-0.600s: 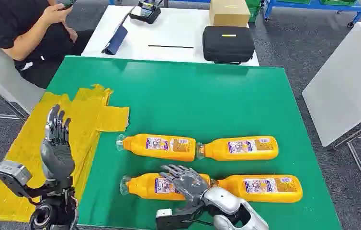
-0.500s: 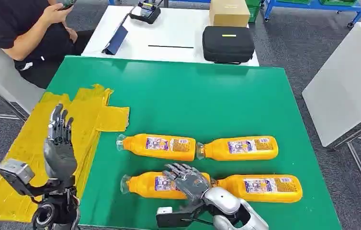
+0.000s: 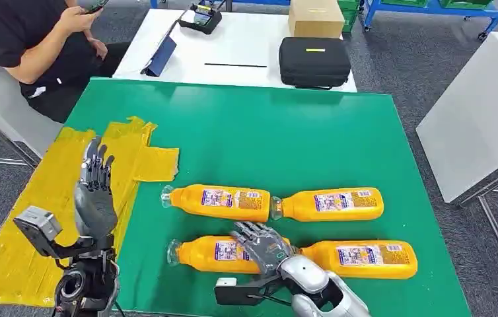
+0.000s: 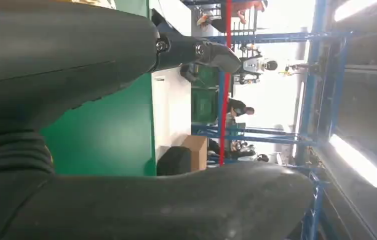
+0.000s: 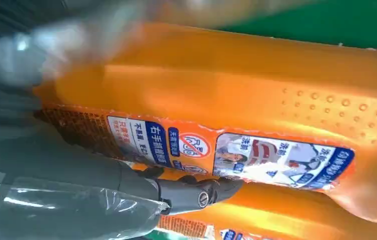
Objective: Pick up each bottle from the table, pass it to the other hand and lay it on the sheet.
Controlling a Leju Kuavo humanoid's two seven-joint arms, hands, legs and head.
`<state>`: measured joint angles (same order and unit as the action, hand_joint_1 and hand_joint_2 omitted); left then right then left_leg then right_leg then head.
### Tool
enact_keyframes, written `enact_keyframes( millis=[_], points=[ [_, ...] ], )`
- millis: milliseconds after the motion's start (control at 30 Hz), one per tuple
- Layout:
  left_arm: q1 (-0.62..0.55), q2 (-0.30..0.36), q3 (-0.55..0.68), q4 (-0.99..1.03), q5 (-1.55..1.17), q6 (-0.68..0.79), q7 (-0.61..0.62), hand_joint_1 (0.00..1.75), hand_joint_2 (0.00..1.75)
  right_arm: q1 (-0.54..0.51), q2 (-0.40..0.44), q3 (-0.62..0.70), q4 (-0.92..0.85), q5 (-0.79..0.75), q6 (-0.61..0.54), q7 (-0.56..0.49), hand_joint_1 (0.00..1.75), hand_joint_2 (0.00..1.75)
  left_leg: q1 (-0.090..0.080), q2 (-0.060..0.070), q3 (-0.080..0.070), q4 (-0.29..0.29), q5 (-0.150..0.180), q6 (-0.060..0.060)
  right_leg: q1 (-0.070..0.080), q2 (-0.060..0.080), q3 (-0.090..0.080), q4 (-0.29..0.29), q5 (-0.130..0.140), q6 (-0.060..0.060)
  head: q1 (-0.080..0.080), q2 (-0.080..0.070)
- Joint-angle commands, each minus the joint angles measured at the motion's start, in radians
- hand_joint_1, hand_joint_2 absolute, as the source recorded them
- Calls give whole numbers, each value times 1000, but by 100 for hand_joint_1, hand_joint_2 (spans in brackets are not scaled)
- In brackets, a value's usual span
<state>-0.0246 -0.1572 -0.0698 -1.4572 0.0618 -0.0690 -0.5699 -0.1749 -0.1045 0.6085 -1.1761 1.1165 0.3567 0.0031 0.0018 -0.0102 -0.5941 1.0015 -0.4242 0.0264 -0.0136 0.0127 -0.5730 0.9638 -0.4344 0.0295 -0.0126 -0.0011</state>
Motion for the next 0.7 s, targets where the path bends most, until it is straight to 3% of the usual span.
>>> enact_keyframes(
  millis=[33, 700],
  points=[
    [-70, 21, -36, 111, 13, 9, 1, 0, 0, -15, -38, 28, 65, -43, 53, -14, 175, 175, 0, -3, 4, -2, 0, -1, 0, -4, 5, -1, -1, -1, 0, 0],
    [-86, 34, -48, 110, 31, 22, 5, 0, 0, -62, -46, 78, 80, -128, 42, -61, 175, 175, 0, -1, 4, -1, 0, -1, 0, -2, 5, -1, 0, -1, 0, 0]
  ],
)
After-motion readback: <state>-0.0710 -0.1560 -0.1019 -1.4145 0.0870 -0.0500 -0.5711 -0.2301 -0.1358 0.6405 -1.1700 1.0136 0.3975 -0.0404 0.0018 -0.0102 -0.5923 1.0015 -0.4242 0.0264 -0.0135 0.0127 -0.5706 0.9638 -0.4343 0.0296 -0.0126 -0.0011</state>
